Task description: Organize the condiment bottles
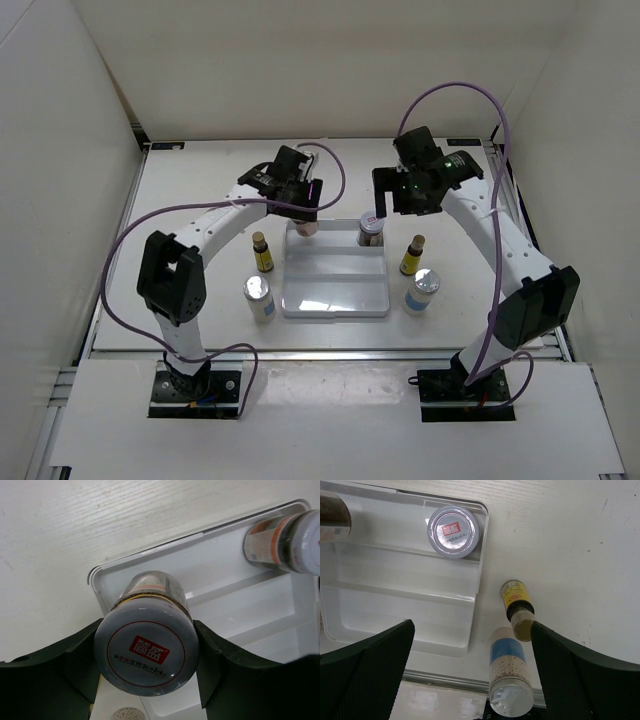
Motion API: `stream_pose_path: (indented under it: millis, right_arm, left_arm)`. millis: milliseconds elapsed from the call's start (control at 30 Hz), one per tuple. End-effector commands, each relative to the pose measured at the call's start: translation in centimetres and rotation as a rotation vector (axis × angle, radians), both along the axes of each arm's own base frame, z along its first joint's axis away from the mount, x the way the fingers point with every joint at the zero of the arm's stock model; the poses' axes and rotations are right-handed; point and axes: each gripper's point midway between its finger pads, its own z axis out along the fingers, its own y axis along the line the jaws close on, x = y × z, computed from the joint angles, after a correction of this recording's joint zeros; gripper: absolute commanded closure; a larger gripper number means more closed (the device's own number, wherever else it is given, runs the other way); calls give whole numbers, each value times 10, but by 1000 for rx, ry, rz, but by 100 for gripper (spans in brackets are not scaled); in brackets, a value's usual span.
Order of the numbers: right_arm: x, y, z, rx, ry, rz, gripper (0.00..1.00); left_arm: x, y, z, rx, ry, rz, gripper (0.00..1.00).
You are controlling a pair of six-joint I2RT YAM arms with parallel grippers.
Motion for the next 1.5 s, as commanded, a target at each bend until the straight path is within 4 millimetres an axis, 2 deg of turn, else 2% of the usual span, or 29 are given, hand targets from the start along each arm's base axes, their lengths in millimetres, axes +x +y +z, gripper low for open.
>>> stream_pose_path:
  millis: [0,133,200,300,367,467,500,533,600,667,800,833,867,967,1033,1167,1300,1467]
  right_arm:
    - [-1,-11,8,-8,-29,-38,0]
    - [-3,-16,13,-12,-31,-39,0]
    - [-3,-16,13,-12,-31,-39,0]
    - [-7,-18,14,-23,-20,-31,0]
    - [-7,-20,16,-32,-25,-37,0]
    - [-13,-25,17,-48,-12,-42,0]
    - [-18,-28,11,-61,12,-41,0]
    - [-19,-28,15,-56,3,-42,1]
    - [-29,-28,8,-51,39,-29,4]
    - [-38,-28,11,-21,37,-38,8]
    - [-51,-34,7,-14,47,-56,9]
    - [-53,-35,7,-14,47,-56,10]
    - [-55,-36,3,-19,56,-56,10]
    - [-56,-36,0,-18,66,-65,16]
    - [-61,-36,-8,-19,96,-68,18]
    - [-67,-38,-24,-29,138,-90,22]
    - [-65,-37,-40,-46,179,-128,31]
    - [-59,-36,-52,-42,191,-155,31]
  left_arm:
    - [8,-8,13,-39,-50,9,80]
    - [8,-12,-11,-5,-9,6,79]
    - [11,-9,-17,16,-7,20,76]
    - [12,-8,-32,40,17,25,66]
    - [12,-8,-44,54,37,25,55]
    - [13,-6,-48,66,42,30,44]
    - [16,-7,-45,61,34,44,37]
    - [16,-7,-45,61,34,45,25]
    - [19,-7,-41,56,23,58,14]
    - [23,-6,-29,56,-4,70,0]
    - [32,-3,24,24,-103,99,0]
    - [35,-1,49,8,-150,115,0]
    - [37,0,55,9,-163,122,0]
    - [42,7,108,-31,-271,161,0]
    - [43,15,146,-63,-348,183,0]
    - [42,37,192,-104,-437,226,0]
    - [38,56,214,-125,-478,260,0]
    - [31,81,210,-105,-472,289,0]
